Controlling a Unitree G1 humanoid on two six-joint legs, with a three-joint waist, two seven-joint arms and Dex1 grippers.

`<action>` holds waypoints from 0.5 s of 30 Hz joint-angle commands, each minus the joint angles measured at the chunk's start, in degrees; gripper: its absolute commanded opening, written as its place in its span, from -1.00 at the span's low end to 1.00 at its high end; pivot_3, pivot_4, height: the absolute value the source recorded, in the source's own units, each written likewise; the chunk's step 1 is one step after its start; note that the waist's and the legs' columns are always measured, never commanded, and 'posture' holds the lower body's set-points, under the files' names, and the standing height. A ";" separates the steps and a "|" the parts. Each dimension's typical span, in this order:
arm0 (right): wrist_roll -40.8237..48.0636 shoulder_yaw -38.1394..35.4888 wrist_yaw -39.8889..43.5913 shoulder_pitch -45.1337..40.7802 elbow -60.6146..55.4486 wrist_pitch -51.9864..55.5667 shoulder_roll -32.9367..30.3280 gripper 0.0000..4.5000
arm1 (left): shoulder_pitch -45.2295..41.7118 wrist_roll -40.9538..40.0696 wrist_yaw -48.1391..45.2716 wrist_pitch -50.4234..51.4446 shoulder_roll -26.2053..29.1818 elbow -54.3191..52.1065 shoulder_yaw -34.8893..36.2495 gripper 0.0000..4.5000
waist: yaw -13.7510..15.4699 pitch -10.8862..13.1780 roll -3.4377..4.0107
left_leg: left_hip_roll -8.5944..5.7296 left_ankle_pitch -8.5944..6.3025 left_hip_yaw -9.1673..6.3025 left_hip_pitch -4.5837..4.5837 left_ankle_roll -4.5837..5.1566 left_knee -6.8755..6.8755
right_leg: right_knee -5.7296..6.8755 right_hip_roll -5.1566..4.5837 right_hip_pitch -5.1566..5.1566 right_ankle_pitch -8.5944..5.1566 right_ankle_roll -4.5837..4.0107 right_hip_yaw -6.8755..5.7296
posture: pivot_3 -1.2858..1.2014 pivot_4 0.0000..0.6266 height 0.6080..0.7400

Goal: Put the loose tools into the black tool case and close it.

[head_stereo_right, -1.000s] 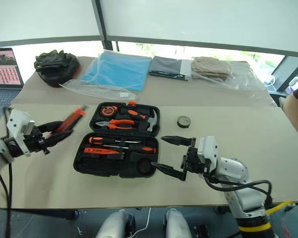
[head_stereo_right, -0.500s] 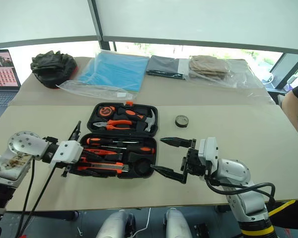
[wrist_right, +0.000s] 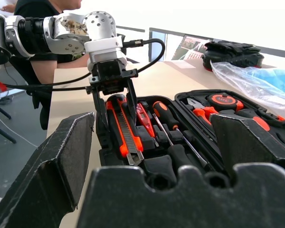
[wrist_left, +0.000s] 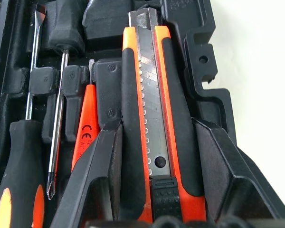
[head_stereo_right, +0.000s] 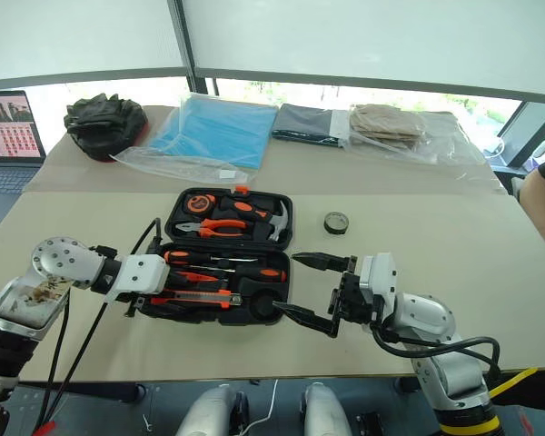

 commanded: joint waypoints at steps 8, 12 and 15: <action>0.37 0.69 0.45 -1.28 -1.06 0.05 0.41 1.00 | 0.80 -2.02 -1.03 0.86 -2.11 -0.69 -1.36 0.51 | -0.22 0.00 0.00 | -0.05 -0.03 -0.03 0.01 0.05 -0.01 | -0.01 0.03 0.00 0.01 -0.02 0.03 | 0.03 -0.52 1.00; 0.21 0.64 1.24 -2.03 0.19 -0.11 0.37 1.00 | 0.30 -5.44 -0.50 -2.68 -4.15 0.64 1.67 0.99 | -0.42 0.00 0.00 | -0.05 -0.06 -0.02 -0.01 0.10 -0.01 | -0.02 0.04 -0.04 0.00 -0.04 0.06 | 0.03 -0.52 1.00; -0.07 0.75 1.88 -2.41 1.36 -0.42 0.45 1.00 | -0.62 -16.29 -1.64 4.07 -5.92 -2.11 6.62 0.99 | -0.32 0.01 -0.02 | -0.04 -0.07 -0.02 -0.12 0.10 0.00 | -0.01 0.03 -0.11 0.00 -0.03 0.04 | 0.03 -0.52 1.00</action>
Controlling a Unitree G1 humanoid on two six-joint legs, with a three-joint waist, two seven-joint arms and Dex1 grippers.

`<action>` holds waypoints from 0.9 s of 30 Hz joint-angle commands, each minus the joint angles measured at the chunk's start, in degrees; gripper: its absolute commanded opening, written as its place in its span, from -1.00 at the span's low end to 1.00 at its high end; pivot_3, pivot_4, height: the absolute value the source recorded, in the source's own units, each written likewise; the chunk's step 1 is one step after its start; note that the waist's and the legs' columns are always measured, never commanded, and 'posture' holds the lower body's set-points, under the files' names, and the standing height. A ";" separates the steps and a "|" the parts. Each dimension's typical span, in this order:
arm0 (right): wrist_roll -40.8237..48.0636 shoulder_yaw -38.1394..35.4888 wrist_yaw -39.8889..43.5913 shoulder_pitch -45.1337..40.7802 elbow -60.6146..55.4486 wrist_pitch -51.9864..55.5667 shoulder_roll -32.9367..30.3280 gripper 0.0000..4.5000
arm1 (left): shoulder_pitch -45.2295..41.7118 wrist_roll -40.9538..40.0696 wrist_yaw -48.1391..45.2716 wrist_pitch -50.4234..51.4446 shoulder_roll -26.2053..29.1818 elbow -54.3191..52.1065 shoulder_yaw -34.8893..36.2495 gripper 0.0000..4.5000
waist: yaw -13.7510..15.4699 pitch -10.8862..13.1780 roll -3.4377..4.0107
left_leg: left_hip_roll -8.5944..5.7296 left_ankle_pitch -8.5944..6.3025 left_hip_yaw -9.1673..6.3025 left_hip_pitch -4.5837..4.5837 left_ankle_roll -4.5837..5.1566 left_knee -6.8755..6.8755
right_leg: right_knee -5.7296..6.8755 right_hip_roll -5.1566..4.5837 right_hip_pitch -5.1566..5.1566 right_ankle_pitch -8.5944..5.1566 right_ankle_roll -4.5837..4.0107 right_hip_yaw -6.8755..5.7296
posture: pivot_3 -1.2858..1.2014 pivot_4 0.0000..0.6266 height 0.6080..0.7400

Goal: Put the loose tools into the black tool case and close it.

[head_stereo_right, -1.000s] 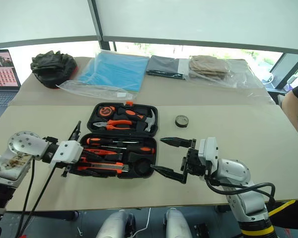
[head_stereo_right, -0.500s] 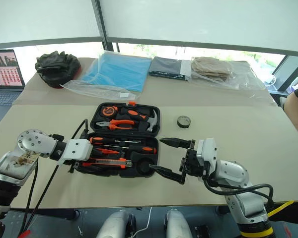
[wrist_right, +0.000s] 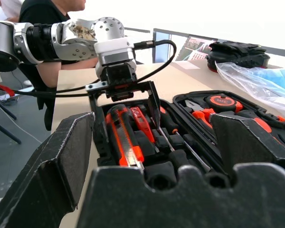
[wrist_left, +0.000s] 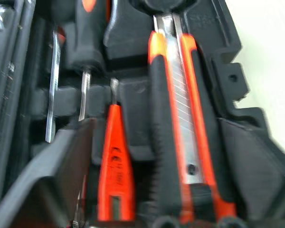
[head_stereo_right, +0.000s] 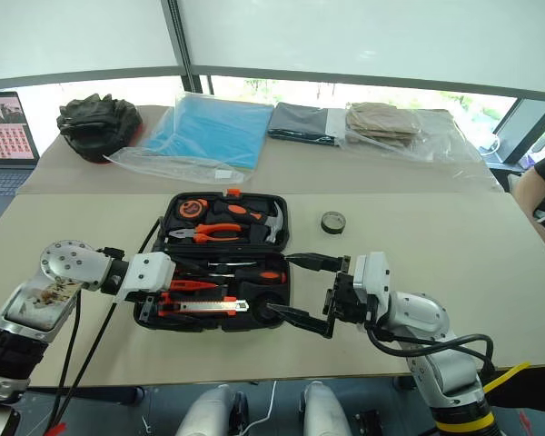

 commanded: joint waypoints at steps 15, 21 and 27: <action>-1.92 -0.04 1.06 -1.44 2.17 -2.14 2.18 1.00 | 4.79 -5.17 -1.93 -6.17 -1.93 6.61 4.87 -0.47 | -0.02 0.00 0.00 | 0.01 0.01 0.00 0.04 -0.01 0.12 | 0.07 0.03 0.03 0.01 -0.01 -0.02 | 0.03 -0.52 1.00; -2.55 -0.23 1.34 -1.72 2.66 -2.41 2.45 1.00 | 5.73 -3.06 -0.42 -5.02 -2.01 6.70 3.20 -0.97 | 0.13 -0.01 -0.02 | 0.04 0.01 -0.02 0.06 -0.02 0.13 | 0.08 -0.03 0.08 0.02 -0.01 -0.05 | 0.03 -0.52 1.00; -2.52 -0.92 0.61 -1.64 2.16 -2.38 2.35 1.00 | 5.39 -0.35 0.70 -6.43 -2.42 8.15 1.18 -0.97 | 0.31 -0.01 0.00 | 0.03 0.02 0.00 0.30 -0.03 0.13 | 0.07 -0.03 0.35 0.02 0.00 -0.10 | 0.03 -0.52 1.00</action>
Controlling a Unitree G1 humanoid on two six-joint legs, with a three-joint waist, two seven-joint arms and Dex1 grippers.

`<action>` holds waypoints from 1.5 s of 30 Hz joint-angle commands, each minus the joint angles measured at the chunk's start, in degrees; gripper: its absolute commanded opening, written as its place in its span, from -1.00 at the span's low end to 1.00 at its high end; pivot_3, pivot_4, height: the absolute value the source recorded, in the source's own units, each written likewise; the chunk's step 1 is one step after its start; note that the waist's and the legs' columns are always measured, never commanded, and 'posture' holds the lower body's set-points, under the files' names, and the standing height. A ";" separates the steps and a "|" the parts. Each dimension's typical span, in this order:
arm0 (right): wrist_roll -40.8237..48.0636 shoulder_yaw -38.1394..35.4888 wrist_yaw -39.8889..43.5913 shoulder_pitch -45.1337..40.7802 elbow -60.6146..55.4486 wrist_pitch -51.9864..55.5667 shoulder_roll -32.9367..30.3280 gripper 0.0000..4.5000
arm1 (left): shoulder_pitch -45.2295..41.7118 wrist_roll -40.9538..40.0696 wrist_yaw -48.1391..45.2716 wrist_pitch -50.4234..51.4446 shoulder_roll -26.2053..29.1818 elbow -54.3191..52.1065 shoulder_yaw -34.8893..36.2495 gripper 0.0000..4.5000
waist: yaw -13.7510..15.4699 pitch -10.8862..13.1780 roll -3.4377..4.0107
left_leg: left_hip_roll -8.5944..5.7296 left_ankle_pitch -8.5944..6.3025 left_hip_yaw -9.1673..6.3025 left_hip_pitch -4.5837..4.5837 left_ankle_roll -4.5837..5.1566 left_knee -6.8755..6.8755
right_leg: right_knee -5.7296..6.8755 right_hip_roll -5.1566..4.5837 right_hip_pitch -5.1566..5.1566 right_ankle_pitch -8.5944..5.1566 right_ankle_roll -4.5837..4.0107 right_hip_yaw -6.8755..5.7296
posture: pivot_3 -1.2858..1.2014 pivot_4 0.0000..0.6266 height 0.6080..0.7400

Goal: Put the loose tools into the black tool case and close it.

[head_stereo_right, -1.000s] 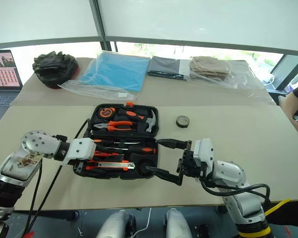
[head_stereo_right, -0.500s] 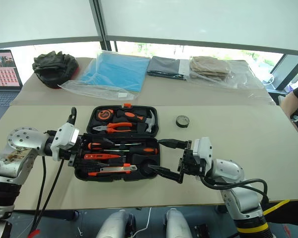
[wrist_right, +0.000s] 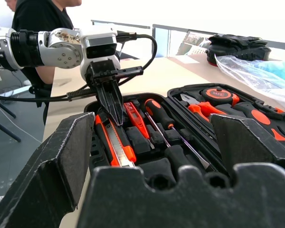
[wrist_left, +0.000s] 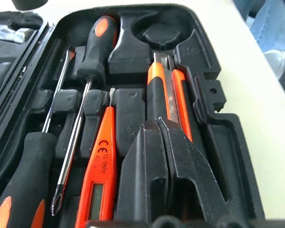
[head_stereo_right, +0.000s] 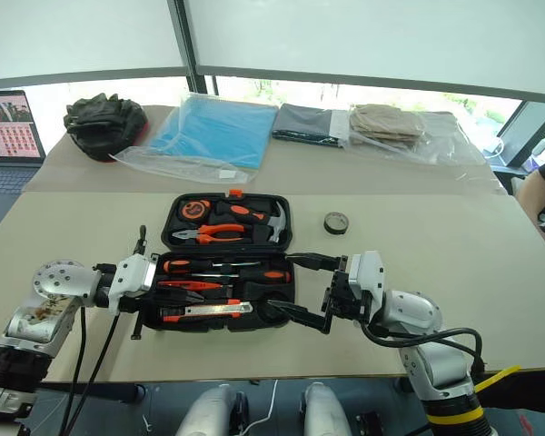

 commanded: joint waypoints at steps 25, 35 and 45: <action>-1.04 -15.94 -4.68 14.07 -2.82 -3.24 -6.12 1.00 | 11.63 -15.09 11.44 12.27 0.65 -9.24 20.52 0.20 | 0.10 -0.39 0.43 | 0.07 -0.17 -0.12 0.30 0.13 -0.11 | -0.12 -0.07 0.30 -0.13 0.05 0.06 | 0.03 -0.52 1.00; -6.48 -19.63 -15.71 15.55 0.06 2.20 -6.40 1.00 | 14.97 -19.27 7.25 9.65 1.46 -3.31 30.74 0.99 | -0.41 -0.35 0.43 | 0.09 -0.28 -0.02 0.47 0.08 -0.25 | -0.15 -0.10 0.33 -0.70 0.04 0.08 | 0.03 -0.52 1.00; -14.84 1.24 -8.34 -23.13 15.30 21.89 -15.12 1.00 | 10.96 -31.70 11.50 24.95 -0.84 -12.15 29.05 0.99 | -1.44 -0.24 0.32 | 0.11 -0.27 -0.07 0.49 0.09 -0.29 | -0.13 0.00 0.29 -0.25 -0.14 0.09 | 0.03 -0.52 1.00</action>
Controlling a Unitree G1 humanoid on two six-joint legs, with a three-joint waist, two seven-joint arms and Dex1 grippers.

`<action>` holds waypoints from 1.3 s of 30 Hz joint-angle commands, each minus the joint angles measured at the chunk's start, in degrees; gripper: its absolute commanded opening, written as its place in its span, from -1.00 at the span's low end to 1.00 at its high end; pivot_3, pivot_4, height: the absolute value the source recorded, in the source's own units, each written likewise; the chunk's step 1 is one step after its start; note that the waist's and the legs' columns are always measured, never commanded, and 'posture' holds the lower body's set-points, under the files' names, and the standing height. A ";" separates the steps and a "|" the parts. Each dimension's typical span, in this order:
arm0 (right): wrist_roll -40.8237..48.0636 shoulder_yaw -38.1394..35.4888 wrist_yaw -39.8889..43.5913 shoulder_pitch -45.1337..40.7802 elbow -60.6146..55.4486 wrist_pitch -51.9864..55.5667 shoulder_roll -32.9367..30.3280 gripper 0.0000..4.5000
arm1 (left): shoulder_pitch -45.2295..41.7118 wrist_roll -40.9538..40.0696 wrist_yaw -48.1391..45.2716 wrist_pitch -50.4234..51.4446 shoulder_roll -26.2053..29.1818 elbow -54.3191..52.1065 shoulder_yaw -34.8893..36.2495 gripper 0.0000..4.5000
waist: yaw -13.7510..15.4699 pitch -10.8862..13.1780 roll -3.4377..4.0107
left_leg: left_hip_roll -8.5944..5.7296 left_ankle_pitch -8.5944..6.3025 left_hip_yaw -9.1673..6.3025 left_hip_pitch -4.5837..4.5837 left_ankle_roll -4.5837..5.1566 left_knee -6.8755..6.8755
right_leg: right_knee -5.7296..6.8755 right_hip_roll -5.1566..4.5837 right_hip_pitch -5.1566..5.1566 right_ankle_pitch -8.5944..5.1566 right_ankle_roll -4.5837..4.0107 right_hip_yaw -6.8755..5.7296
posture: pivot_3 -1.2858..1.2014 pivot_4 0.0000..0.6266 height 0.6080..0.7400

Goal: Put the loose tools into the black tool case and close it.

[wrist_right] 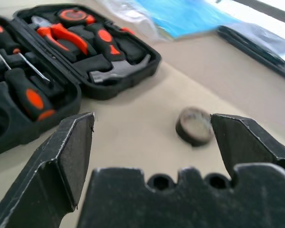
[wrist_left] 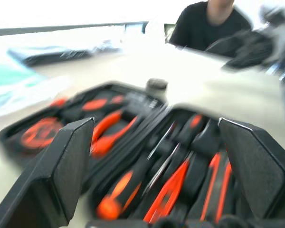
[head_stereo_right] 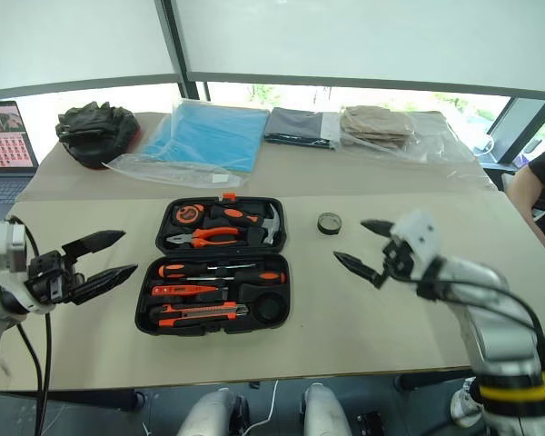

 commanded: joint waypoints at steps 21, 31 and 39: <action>-25.66 23.98 19.08 -43.57 61.90 -18.73 11.36 -0.98 | 0.29 11.24 -10.67 -15.60 0.02 0.72 -7.56 1.00 | -0.35 0.06 0.04 | -0.13 -0.01 0.21 -1.01 0.01 0.06 | -0.02 -0.08 -0.84 0.10 0.17 -0.10 | 0.03 -0.52 1.00; -3.32 24.20 38.27 -28.46 4.52 7.63 8.49 -0.98 | 11.94 14.09 -17.27 -25.07 1.86 2.45 -3.70 1.00 | -0.51 0.13 0.16 | 0.05 -0.01 0.04 -0.99 -0.02 0.00 | 0.08 -0.05 -0.93 0.10 0.05 -0.18 | 0.03 -0.52 1.00; -9.76 32.59 31.00 -17.94 -7.66 11.82 5.35 -0.98 | 15.84 12.78 -16.02 -23.92 2.40 0.28 -1.28 1.00 | 0.41 0.13 0.12 | -0.08 -0.07 0.06 -0.98 -0.02 0.34 | 0.06 -0.31 -0.84 0.11 0.07 -0.28 | 0.03 -0.52 1.00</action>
